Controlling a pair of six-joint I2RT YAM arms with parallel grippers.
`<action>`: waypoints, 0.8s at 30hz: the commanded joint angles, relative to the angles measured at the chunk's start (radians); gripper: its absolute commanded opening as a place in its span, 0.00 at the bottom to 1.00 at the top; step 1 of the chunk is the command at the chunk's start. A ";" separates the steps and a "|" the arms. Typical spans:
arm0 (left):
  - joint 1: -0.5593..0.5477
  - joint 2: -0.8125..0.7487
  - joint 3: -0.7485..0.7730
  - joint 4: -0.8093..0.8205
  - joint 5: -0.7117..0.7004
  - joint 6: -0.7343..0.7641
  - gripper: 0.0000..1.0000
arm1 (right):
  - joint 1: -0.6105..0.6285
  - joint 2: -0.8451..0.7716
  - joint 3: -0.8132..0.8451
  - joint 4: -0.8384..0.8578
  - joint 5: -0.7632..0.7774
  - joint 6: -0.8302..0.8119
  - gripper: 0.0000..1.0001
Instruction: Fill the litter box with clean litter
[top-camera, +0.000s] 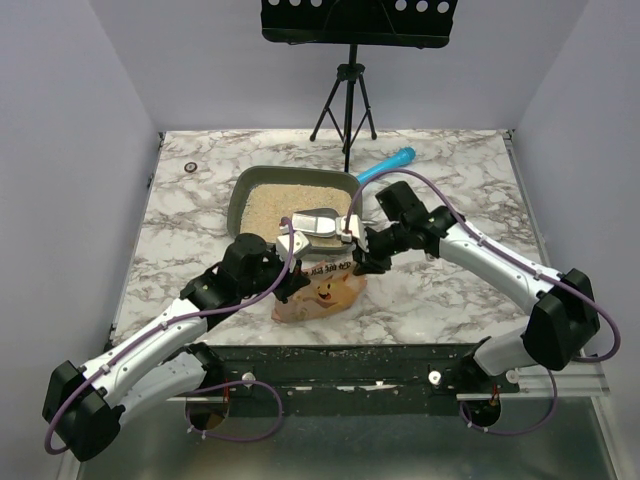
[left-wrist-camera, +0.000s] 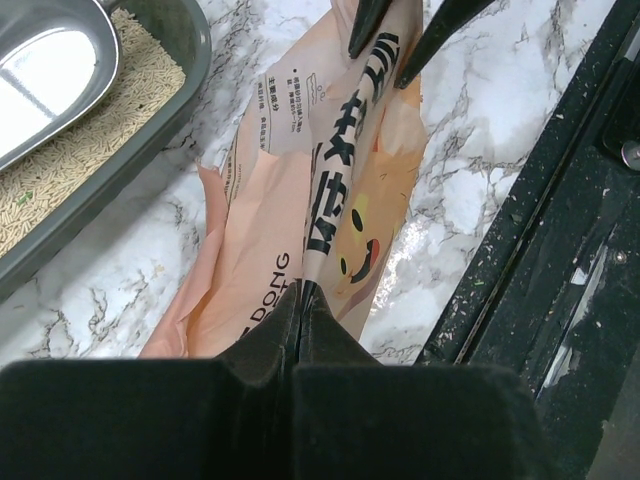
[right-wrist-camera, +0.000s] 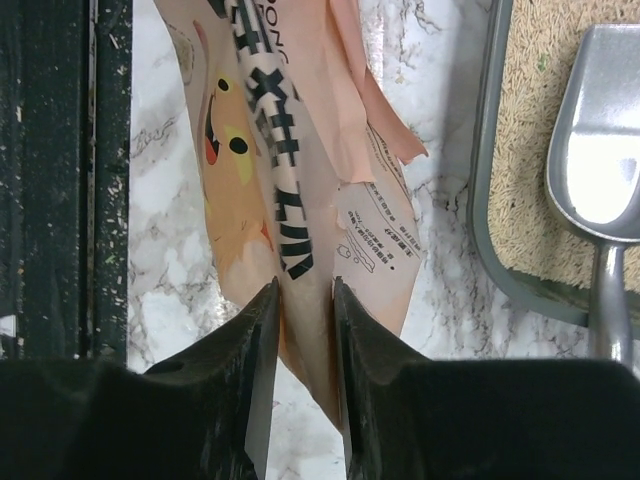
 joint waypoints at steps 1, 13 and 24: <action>0.001 -0.027 0.004 0.040 -0.017 -0.012 0.00 | -0.016 0.034 -0.016 -0.040 -0.053 -0.001 0.27; -0.001 -0.035 0.028 0.069 -0.055 0.031 0.00 | -0.031 -0.035 0.037 -0.057 0.029 0.062 0.00; 0.007 0.089 0.162 0.106 -0.056 0.184 0.00 | -0.031 -0.280 -0.085 0.087 0.194 0.289 0.00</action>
